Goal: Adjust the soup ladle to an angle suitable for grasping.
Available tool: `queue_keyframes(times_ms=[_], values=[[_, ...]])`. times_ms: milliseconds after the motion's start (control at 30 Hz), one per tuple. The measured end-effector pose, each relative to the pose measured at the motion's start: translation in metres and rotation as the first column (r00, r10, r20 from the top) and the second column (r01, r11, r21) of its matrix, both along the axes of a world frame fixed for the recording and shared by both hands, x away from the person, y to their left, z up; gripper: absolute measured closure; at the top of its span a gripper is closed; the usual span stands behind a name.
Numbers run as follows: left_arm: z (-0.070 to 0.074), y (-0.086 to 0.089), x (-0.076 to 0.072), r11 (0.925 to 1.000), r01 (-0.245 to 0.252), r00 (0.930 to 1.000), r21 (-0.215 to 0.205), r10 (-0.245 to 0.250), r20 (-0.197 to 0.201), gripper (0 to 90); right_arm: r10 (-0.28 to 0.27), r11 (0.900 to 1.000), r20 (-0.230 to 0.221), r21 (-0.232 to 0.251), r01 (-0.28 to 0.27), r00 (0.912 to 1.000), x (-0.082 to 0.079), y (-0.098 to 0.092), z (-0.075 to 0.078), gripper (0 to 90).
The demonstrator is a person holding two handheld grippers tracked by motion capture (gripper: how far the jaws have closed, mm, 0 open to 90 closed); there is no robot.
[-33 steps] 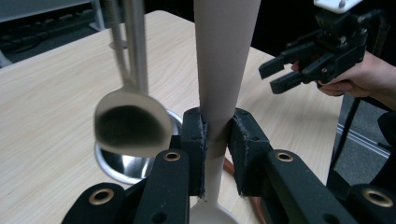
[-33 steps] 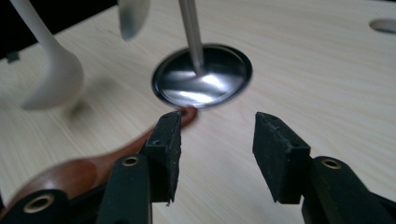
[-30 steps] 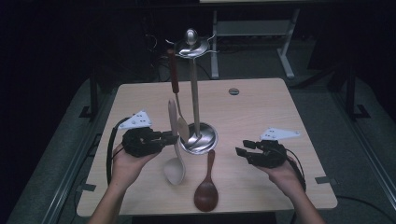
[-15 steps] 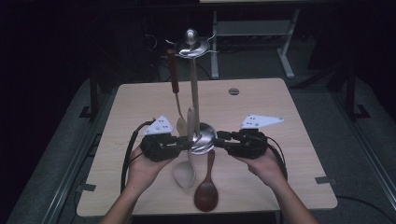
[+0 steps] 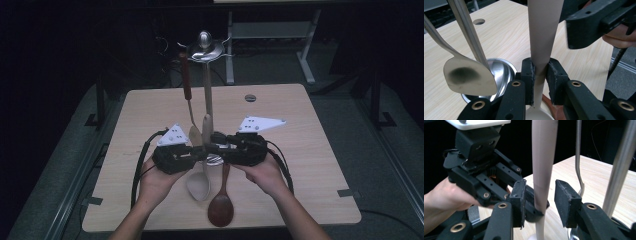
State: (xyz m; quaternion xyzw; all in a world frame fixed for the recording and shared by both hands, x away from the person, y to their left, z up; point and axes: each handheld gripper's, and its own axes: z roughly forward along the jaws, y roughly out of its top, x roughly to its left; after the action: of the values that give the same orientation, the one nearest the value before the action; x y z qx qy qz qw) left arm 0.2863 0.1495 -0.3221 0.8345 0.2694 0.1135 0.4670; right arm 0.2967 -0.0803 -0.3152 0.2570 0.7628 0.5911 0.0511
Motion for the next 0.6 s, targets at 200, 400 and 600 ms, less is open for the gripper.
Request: queue_keyframes(times_ms=[200,400,600], values=[[0.001,0.002,0.000,0.9999,-0.012,0.9999,-0.006,0.012,0.004,76.7,-0.008,1.000,0.018,-0.023,0.008,0.9998,0.003,0.013,-0.002,64.8],[0.001,0.002,0.000,0.9998,-0.016,0.9999,-0.008,0.017,0.004,76.6,-0.028,0.999,0.005,-0.022,0.028,0.9996,0.004,0.017,-0.005,73.1],[-0.001,0.003,0.001,0.9999,-0.009,0.9999,0.009,0.009,0.007,76.4,-0.048,0.998,0.018,-0.041,0.049,0.9987,0.003,0.018,-0.005,75.1]])
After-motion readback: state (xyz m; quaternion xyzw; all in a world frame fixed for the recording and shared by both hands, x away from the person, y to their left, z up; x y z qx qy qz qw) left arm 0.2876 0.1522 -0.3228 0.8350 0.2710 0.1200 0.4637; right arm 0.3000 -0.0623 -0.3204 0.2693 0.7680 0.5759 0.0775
